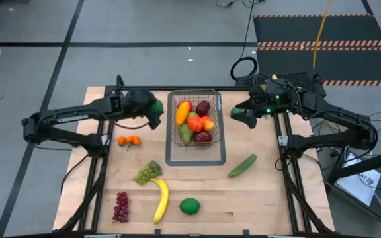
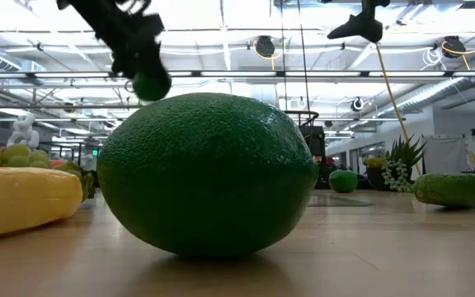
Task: Build produce basket
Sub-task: Put the top left green lime into the gold wire basket
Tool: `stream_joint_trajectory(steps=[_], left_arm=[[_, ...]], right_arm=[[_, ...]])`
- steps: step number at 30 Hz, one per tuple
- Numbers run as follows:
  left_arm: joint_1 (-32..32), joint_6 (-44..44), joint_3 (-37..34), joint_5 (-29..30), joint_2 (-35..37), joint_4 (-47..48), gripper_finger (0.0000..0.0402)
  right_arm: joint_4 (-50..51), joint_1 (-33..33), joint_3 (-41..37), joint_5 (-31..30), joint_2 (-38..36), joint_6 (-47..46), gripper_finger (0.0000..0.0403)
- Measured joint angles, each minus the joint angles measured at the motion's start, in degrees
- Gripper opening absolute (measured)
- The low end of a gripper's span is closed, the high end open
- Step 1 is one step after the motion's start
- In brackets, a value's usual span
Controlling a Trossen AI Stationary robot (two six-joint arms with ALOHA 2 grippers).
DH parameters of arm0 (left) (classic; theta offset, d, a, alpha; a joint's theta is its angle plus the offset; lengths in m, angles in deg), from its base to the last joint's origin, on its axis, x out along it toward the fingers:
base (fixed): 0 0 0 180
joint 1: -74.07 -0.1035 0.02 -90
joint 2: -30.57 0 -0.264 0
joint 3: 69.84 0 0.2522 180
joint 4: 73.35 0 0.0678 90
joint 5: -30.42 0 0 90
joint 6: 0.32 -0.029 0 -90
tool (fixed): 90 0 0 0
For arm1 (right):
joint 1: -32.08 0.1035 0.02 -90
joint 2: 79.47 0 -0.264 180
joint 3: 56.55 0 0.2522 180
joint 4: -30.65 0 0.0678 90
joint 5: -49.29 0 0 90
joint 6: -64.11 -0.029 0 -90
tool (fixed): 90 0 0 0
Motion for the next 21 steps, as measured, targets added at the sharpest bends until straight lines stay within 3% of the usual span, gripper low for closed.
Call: stream_joint_trajectory(steps=[4, 10, 15, 21], left_arm=[[2.6, 6.5, 0.0, 1.0, 2.4, -7.4, 0.0302], [5.1, 11.3, 0.0, 1.1, 4.2, -22.2, 0.0327], [6.0, 13.5, 0.0, 1.0, 4.2, -33.9, 0.0315], [6.6, 18.4, 0.0, -2.1, 4.2, -46.2, 0.0316]], right_arm=[[-1.7, -1.4, 0.0, -1.2, 0.2, 0.7, 0.0334], [-8.1, -2.7, 0.0, -6.4, 0.2, -1.0, 0.0334], [-15.0, -2.8, 0.0, -11.4, 0.3, -4.1, 0.0334], [-22.4, -2.8, 0.0, -13.1, 1.6, -7.1, 0.0334]])
